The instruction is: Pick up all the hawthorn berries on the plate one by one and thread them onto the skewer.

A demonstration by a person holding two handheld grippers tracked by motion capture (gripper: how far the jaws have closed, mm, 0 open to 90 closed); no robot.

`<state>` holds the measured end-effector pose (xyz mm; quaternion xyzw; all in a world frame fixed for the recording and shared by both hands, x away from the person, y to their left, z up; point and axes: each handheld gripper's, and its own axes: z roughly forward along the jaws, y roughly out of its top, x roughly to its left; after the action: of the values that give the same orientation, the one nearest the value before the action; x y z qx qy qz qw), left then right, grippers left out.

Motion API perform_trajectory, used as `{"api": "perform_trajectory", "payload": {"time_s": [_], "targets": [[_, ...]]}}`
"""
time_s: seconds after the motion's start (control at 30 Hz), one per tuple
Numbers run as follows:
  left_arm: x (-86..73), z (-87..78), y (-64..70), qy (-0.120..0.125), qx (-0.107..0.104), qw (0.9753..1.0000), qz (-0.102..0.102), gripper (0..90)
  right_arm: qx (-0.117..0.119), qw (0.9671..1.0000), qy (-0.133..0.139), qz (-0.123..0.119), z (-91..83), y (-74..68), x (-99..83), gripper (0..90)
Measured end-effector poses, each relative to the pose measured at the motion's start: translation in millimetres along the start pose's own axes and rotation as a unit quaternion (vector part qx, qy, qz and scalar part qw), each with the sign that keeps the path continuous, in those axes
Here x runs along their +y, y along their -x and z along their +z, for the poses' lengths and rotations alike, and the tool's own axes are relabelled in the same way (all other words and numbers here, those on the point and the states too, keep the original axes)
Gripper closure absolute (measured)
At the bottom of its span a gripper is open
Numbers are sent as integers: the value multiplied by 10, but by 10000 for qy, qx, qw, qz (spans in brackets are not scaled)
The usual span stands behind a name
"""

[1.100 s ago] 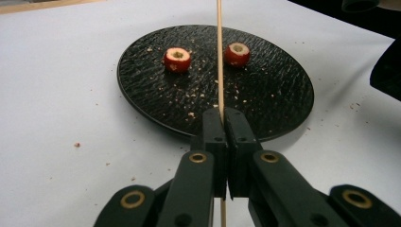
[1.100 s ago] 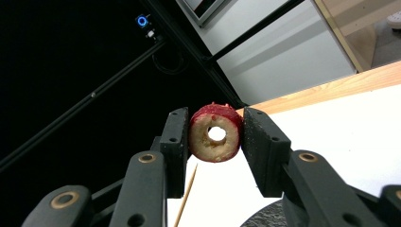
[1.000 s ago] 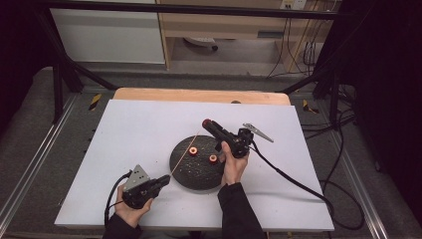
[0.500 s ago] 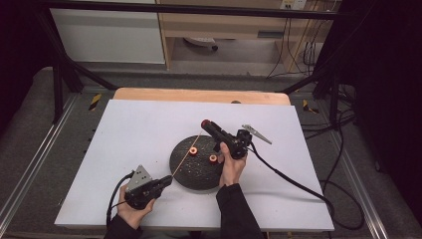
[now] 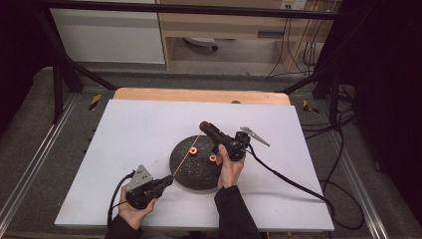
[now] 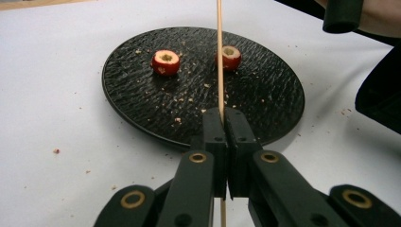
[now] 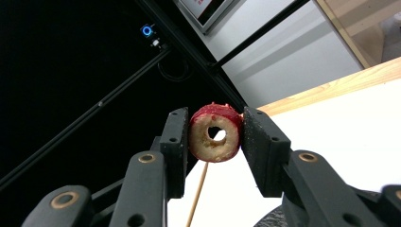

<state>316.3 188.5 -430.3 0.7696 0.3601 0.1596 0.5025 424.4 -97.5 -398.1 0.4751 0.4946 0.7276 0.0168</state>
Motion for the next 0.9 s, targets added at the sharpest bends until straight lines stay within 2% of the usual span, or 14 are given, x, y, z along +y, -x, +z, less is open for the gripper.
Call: {"api": "perform_trajectory", "payload": {"time_s": [0.47,0.7,0.9], "targets": [[43,51,49,13,77,9999,-134,882,42,9998,-188,6,4,6,-113,629],[84,88,53,-18,42,9998,-214,883,70,9995,-318,-23,-16,-12,-157,630],[180,150,46,-12,19,9996,-268,883,83,9988,-475,-49,-29,-20,-207,630]]}}
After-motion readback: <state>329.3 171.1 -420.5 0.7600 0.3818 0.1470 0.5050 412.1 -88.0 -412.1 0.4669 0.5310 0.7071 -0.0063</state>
